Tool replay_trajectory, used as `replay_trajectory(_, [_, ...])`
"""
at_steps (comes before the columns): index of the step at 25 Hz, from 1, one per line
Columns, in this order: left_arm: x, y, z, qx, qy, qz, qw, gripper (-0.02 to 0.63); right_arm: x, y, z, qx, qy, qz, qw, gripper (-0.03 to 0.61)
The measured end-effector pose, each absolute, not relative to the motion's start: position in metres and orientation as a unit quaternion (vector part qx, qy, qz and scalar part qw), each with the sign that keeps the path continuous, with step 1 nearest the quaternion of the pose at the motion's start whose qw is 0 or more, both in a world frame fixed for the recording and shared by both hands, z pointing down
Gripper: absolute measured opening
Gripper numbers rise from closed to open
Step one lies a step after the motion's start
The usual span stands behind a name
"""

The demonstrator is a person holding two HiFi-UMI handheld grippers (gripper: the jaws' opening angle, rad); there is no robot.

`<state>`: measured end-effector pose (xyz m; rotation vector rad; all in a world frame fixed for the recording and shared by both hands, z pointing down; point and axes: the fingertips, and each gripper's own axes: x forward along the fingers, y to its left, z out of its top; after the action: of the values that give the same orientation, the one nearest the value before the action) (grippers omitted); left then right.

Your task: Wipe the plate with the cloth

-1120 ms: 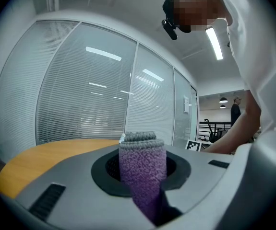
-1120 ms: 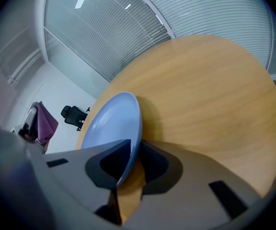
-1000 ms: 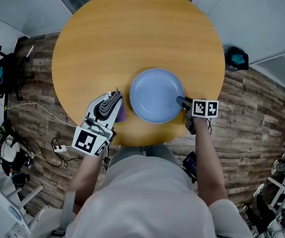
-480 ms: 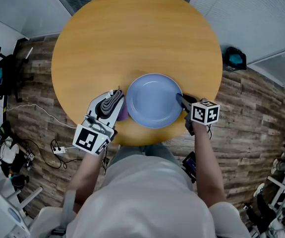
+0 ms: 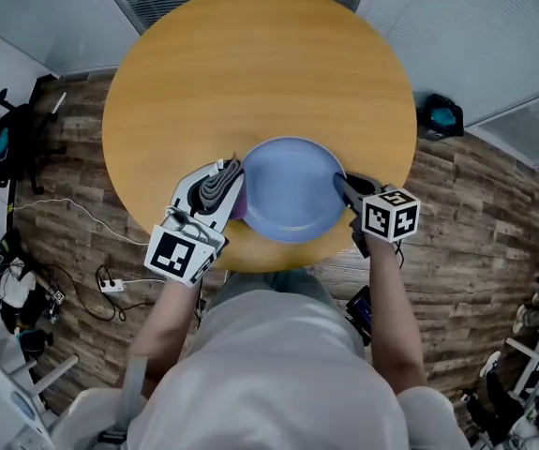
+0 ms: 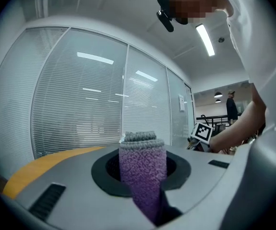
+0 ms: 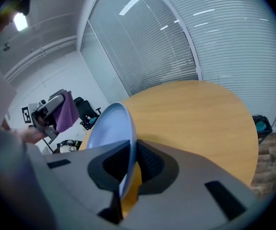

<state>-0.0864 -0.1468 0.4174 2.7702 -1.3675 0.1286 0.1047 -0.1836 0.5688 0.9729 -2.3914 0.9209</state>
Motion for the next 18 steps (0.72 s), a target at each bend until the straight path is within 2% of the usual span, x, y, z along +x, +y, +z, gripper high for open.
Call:
replay_trajectory(6, [-0.083,-0.141,0.399,0.897,-0.437,0.063,-0.006,0.075,0.096,-0.178,0.527,0.349,-0.875,0.299,0.155,0.034])
replay_trajectory(18, [-0.05,-0.139,0.37,0.906,-0.407,0.103,-0.058,0.075,0.099,-0.169,0.468,0.345,-0.895,0.259,0.11,0.034])
